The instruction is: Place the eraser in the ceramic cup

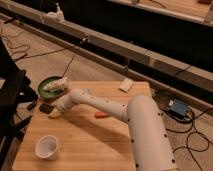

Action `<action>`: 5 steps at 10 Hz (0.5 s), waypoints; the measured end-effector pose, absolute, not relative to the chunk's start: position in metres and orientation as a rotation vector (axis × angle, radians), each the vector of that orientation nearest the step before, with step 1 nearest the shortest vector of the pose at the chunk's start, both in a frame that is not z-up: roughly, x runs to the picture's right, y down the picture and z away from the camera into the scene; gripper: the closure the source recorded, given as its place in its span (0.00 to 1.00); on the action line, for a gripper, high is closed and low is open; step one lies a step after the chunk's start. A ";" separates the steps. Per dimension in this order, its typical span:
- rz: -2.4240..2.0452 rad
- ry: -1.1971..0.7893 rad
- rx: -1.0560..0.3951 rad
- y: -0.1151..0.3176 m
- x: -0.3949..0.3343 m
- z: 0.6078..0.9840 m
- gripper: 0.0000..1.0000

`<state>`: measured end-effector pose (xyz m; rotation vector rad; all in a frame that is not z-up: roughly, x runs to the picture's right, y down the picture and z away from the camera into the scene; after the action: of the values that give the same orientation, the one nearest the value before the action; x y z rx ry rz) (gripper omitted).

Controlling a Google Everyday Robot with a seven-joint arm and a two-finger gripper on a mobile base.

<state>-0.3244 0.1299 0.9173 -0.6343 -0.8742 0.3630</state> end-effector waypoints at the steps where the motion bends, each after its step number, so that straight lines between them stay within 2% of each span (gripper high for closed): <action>1: 0.368 -0.880 -0.628 0.126 -0.322 0.915 0.97; 2: 0.368 -0.891 -0.620 0.121 -0.319 0.911 1.00; 5: 0.313 -0.929 -0.607 0.103 -0.298 0.877 1.00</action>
<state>-0.2982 0.1028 0.8772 -0.6073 -0.9290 0.3131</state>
